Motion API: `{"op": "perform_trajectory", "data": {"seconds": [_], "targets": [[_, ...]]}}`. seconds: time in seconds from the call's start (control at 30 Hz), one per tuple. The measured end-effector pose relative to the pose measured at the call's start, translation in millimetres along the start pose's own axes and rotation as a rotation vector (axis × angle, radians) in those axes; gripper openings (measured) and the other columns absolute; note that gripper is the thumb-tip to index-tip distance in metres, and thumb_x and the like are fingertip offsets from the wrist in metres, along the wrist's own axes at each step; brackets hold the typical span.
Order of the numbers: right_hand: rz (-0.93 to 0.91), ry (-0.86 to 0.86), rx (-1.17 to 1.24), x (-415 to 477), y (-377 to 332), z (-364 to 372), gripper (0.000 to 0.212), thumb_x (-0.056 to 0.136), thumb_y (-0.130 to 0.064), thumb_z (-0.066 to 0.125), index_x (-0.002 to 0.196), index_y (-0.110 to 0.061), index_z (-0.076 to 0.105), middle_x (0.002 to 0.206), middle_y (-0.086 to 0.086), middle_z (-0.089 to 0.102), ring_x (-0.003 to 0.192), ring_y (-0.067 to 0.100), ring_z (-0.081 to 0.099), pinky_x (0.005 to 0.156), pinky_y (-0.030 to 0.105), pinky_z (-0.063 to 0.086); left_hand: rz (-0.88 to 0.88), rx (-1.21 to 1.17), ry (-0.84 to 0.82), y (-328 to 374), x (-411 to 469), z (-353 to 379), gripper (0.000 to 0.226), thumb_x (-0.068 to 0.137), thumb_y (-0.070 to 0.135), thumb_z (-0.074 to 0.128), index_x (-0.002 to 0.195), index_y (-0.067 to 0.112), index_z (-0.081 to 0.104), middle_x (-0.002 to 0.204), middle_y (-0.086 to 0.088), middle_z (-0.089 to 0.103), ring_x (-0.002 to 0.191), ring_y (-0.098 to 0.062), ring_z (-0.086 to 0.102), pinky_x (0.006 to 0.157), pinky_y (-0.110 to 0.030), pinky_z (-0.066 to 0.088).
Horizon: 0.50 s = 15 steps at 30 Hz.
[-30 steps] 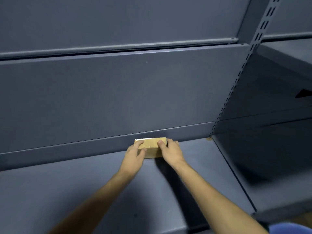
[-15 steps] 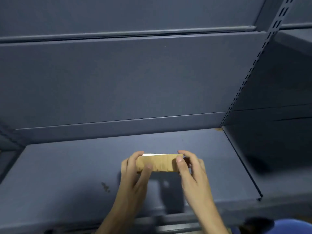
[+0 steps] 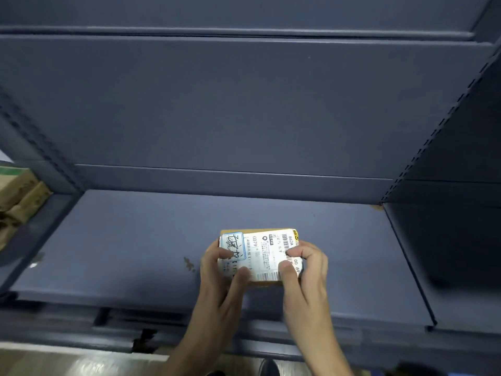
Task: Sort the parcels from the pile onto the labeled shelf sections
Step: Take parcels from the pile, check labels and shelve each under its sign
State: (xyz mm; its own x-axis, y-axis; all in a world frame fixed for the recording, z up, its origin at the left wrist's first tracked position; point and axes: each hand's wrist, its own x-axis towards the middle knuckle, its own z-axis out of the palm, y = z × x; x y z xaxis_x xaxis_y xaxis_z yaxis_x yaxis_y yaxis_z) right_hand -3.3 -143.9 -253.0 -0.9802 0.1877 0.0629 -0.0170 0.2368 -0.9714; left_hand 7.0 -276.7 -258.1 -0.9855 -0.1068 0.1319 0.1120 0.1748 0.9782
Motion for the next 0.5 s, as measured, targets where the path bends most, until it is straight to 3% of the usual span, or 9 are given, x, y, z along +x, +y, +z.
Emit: {"op": "perform_trajectory", "data": {"seconds": [0.1,0.17,0.23,0.33,0.43,0.5], "targets": [[-0.016,-0.096,0.048,-3,3,9,0.017,0.082,-0.039,0.043,0.095,-0.050,0.040,0.113,-0.037,0.034,0.119,0.001,0.041,0.081,0.010,0.043,-0.034,-0.002,0.083,5,-11,-7,0.037,0.087,0.025,0.050,0.119,0.031,0.034,0.113,0.007,0.054,0.089,0.001,0.058,0.074,-0.012,0.047],[-0.051,-0.198,0.065,-5,2,21,0.021,0.081,-0.042,0.046,0.091,-0.058,0.037,0.113,-0.038,0.034,0.119,-0.002,0.039,0.081,0.011,0.043,-0.038,0.009,0.165,4,-20,-18,0.047,0.088,0.022,0.050,0.131,0.025,0.032,0.115,0.017,0.056,0.102,-0.002,0.059,0.081,-0.013,0.047],[-0.091,-0.300,0.060,-14,0,38,0.023,0.082,-0.039,0.047,0.092,-0.058,0.037,0.115,-0.037,0.034,0.120,-0.005,0.036,0.085,0.011,0.040,-0.065,0.046,0.243,-4,-38,-35,0.054,0.089,0.032,0.052,0.137,0.029,0.029,0.127,0.012,0.053,0.115,-0.010,0.055,0.094,-0.026,0.048],[-0.164,-0.415,0.076,-37,-7,70,0.018,0.078,-0.052,0.042,0.094,-0.058,0.040,0.118,-0.038,0.034,0.124,-0.004,0.034,0.093,0.014,0.034,-0.119,0.086,0.390,-14,-70,-68,0.058,0.084,0.044,0.054,0.136,0.036,0.031,0.139,0.003,0.048,0.122,-0.013,0.052,0.102,-0.038,0.044],[-0.211,-0.486,0.093,-68,-13,110,0.023,0.074,-0.055,0.042,0.096,-0.055,0.043,0.118,-0.036,0.036,0.124,-0.002,0.035,0.091,0.004,0.029,-0.078,0.123,0.537,-17,-101,-106,0.052,0.083,0.044,0.054,0.132,0.040,0.037,0.143,0.003,0.045,0.124,-0.012,0.051,0.102,-0.034,0.044],[-0.232,-0.555,0.100,-92,-21,139,0.026,0.071,-0.055,0.042,0.097,-0.053,0.044,0.118,-0.034,0.038,0.124,0.001,0.036,0.091,0.008,0.031,-0.051,0.136,0.624,-17,-123,-136,0.047,0.083,0.038,0.055,0.126,0.046,0.040,0.140,0.007,0.048,0.122,-0.012,0.052,0.100,-0.029,0.045]]}}
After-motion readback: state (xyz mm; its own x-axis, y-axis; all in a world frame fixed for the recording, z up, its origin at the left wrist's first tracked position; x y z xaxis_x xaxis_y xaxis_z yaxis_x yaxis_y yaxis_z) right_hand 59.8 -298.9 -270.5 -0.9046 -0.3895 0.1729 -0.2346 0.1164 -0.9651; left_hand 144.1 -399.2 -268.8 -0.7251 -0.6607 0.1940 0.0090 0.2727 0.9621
